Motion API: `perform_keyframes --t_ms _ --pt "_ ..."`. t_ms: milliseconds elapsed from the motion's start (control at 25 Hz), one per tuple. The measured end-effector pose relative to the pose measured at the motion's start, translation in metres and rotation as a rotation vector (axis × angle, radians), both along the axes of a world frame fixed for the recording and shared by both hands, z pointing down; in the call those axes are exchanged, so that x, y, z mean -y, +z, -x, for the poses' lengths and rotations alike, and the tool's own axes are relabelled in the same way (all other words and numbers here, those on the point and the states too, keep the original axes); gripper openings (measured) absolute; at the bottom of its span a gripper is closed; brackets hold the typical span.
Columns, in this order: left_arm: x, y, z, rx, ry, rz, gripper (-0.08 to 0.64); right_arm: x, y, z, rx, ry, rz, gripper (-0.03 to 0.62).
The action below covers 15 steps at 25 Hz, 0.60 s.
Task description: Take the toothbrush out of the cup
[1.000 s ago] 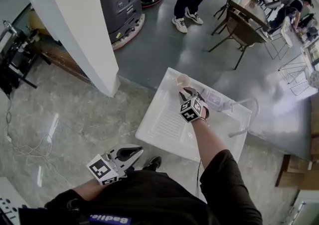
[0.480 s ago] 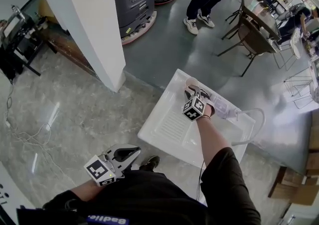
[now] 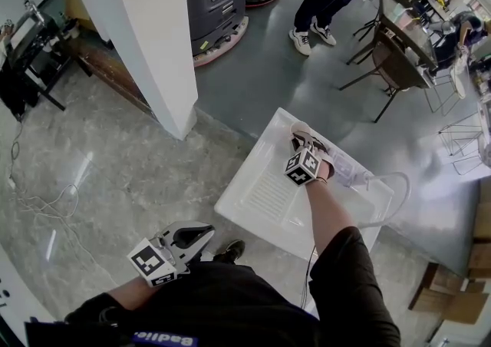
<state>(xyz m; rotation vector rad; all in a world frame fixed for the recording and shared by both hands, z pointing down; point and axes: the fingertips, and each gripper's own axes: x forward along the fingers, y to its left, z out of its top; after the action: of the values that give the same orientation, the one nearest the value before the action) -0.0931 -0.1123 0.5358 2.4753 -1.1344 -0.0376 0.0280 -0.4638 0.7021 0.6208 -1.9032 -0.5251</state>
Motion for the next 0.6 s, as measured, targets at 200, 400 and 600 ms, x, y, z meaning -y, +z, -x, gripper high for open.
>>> perform_keyframes --t_ms 200,400,600 --pt "-0.001 -0.003 -0.001 -0.003 0.015 -0.017 0.009 -0.005 -0.014 -0.002 0.028 0.006 -0.017 0.031" --pt "-0.002 -0.006 -0.003 -0.002 0.041 -0.036 0.009 -0.011 -0.034 -0.008 0.069 0.028 -0.045 0.031" --pt "-0.003 -0.013 -0.005 -0.013 0.064 -0.061 0.009 -0.02 -0.06 -0.014 0.144 0.072 -0.06 0.031"
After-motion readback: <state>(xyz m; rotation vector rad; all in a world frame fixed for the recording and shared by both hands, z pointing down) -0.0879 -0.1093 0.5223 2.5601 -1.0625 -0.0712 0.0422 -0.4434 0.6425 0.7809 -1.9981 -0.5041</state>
